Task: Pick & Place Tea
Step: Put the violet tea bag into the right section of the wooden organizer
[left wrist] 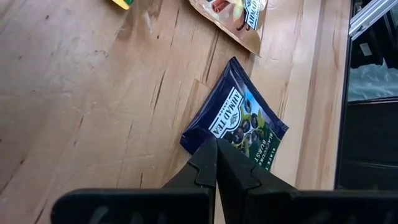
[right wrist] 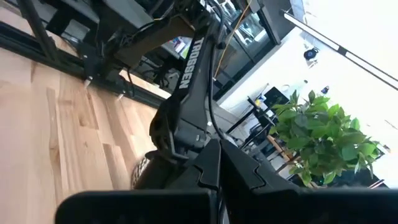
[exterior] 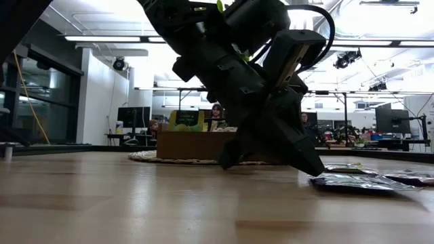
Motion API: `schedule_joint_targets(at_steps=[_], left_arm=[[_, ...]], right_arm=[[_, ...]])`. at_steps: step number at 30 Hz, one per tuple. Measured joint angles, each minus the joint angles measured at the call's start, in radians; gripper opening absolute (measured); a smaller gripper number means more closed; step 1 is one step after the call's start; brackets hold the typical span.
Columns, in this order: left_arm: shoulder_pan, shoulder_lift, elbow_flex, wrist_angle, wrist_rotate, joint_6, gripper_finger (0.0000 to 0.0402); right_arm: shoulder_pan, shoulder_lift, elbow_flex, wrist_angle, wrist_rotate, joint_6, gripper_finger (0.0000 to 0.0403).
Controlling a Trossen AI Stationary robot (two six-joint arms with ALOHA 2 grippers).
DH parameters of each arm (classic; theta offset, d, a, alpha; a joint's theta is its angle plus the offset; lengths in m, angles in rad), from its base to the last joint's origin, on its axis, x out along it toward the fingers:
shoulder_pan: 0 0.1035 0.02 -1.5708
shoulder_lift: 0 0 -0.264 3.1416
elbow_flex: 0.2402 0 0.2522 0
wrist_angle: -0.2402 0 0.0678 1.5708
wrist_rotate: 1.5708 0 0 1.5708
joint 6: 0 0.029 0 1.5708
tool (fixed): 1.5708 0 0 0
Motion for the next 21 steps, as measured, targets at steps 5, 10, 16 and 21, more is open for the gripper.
schedule_joint_targets(at_steps=[5, 10, 16, 21], left_arm=[[0.000, 0.000, 0.000, 0.001, 0.002, -0.002, 0.0000], [0.000, 0.000, 0.000, 0.005, 0.002, -0.002, 0.0000], [-0.001, 0.000, 0.000, 0.006, 0.002, -0.001, 0.0000], [0.000, 0.000, 0.000, 0.009, 0.001, -0.001, 0.0000]], right_arm=[[0.003, -0.001, 0.024, -0.002, 0.001, 0.010, 0.0001], [0.007, -0.001, 0.024, 0.023, 0.001, 0.011, 0.0001], [-0.012, 0.000, 0.120, 0.001, 0.001, -0.071, 0.0001], [-0.028, 0.000, 0.222, -0.158, -0.012, -0.069, 0.0000]])
